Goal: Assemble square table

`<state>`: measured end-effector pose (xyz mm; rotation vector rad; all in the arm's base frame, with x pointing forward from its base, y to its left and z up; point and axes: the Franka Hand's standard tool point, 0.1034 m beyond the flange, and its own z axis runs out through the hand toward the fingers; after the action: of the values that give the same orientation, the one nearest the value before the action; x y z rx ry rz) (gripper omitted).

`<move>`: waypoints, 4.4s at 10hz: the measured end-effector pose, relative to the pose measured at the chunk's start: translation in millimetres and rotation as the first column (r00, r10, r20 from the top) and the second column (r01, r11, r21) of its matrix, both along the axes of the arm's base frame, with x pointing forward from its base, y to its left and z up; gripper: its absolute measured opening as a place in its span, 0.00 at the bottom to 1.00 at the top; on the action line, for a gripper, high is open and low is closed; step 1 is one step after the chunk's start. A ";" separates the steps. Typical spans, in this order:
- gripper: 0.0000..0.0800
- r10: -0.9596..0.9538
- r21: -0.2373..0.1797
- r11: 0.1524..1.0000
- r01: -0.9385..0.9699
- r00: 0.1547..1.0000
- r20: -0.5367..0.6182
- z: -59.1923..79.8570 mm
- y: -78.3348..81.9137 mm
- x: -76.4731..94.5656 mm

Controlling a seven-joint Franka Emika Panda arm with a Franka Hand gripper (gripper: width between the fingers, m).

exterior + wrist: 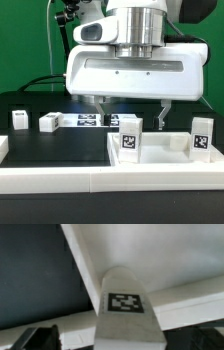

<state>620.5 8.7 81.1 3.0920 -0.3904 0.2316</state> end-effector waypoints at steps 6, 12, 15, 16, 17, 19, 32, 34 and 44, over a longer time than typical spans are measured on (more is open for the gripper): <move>0.36 -0.130 0.021 0.991 0.130 0.992 0.003 0.0 0.2 0.0; 0.36 -0.614 0.114 0.783 0.611 0.789 -0.014 -0.8 -1.6 -1.6; 0.36 -0.798 0.160 0.590 0.792 0.602 -0.038 -1.2 0.1 -1.7; 0.36 -0.837 0.166 0.531 0.831 0.545 -0.050 -1.0 0.9 -1.7; 0.36 -0.876 0.168 0.463 0.870 0.478 -0.066 -0.9 1.1 -1.9; 0.36 -0.945 0.183 0.292 0.939 0.313 -0.098 -0.6 2.2 -1.8; 0.80 -0.910 0.159 0.388 0.908 0.405 -0.088 -6.4 5.2 -2.5; 0.81 -0.838 0.149 0.527 0.837 0.541 -0.069 -6.4 4.2 -2.4; 0.81 -0.223 0.036 0.974 0.223 0.975 -0.017 -4.8 1.9 -1.1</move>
Offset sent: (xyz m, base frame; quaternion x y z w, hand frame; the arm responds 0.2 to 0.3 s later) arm 0.0000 0.0000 0.0000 0.0000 0.0000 0.0000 1.0000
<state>619.5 10.6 76.4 3.0489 -0.7440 0.2010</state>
